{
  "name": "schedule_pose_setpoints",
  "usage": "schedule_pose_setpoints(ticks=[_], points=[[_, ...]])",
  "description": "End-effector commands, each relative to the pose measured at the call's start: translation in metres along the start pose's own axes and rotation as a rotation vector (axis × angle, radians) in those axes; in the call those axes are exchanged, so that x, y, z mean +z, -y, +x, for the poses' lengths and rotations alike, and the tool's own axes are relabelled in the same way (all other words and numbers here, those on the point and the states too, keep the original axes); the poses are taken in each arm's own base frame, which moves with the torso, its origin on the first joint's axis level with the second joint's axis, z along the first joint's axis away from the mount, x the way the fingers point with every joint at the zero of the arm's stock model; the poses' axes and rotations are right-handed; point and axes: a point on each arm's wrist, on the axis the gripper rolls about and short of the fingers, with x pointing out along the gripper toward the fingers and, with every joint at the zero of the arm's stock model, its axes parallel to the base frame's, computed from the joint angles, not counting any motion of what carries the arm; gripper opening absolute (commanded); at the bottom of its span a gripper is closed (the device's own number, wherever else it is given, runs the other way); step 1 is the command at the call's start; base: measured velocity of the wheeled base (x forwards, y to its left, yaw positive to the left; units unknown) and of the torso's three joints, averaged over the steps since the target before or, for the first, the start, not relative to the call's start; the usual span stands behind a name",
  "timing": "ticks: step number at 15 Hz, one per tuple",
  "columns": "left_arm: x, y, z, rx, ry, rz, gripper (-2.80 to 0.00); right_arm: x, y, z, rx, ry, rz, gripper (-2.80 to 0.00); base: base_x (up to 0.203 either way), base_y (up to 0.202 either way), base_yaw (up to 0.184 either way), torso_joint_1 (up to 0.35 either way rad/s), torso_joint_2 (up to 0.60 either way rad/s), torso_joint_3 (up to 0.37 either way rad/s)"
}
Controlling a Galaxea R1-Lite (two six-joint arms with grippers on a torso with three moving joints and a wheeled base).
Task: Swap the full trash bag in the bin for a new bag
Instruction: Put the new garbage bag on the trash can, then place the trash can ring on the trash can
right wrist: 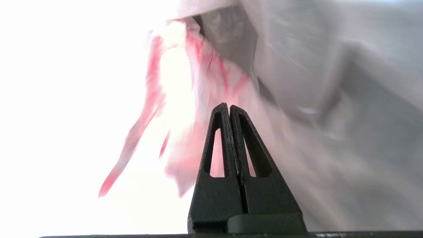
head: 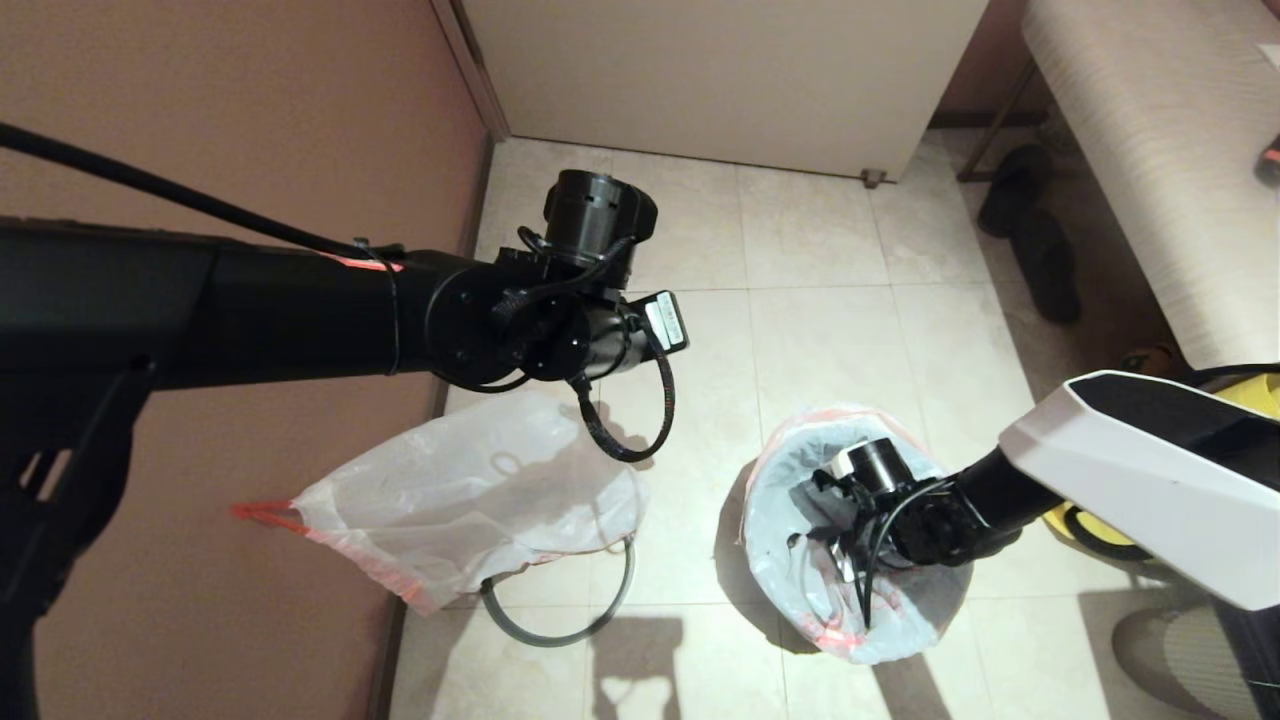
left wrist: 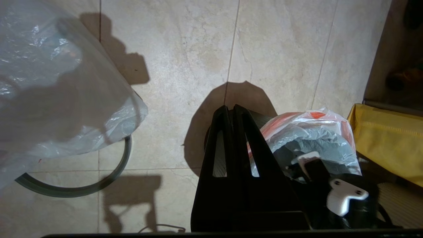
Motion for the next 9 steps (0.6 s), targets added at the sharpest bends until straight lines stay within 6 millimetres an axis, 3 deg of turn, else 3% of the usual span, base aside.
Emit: schedule_pose_setpoints(ticks=[1,3,4,5,7,9], points=[[-0.013,0.010,0.003,-0.009,-0.024,0.017,-2.80,0.011,0.011,-0.062,0.021,0.106,0.025,-2.80,0.000,0.000,0.000,0.000,0.00,0.000],[-0.036,0.017,0.014,-0.002,-0.073,0.049,-2.80,0.012,0.020,-0.099,0.050,0.170,0.089,-2.80,0.000,0.000,0.000,0.000,0.00,0.000],[-0.037,0.018,0.013,0.004,-0.074,0.052,-2.80,0.011,0.023,-0.115,0.064,0.197,0.148,-2.80,0.000,0.000,0.000,0.000,0.00,0.000],[-0.035,0.015,0.010,0.011,-0.067,0.049,-2.80,0.008,0.024,-0.126,0.076,0.208,0.192,-2.80,0.000,0.000,0.000,0.000,0.00,0.000],[-0.014,0.009,-0.015,0.001,-0.021,0.030,-2.80,0.005,0.032,-0.155,0.078,0.258,0.218,-2.80,0.000,0.000,0.000,0.000,0.00,0.000],[-0.014,0.003,-0.022,0.032,-0.016,0.049,-2.80,0.004,0.040,-0.188,0.076,0.309,0.233,-2.80,0.000,0.000,0.000,0.000,0.00,0.000]])
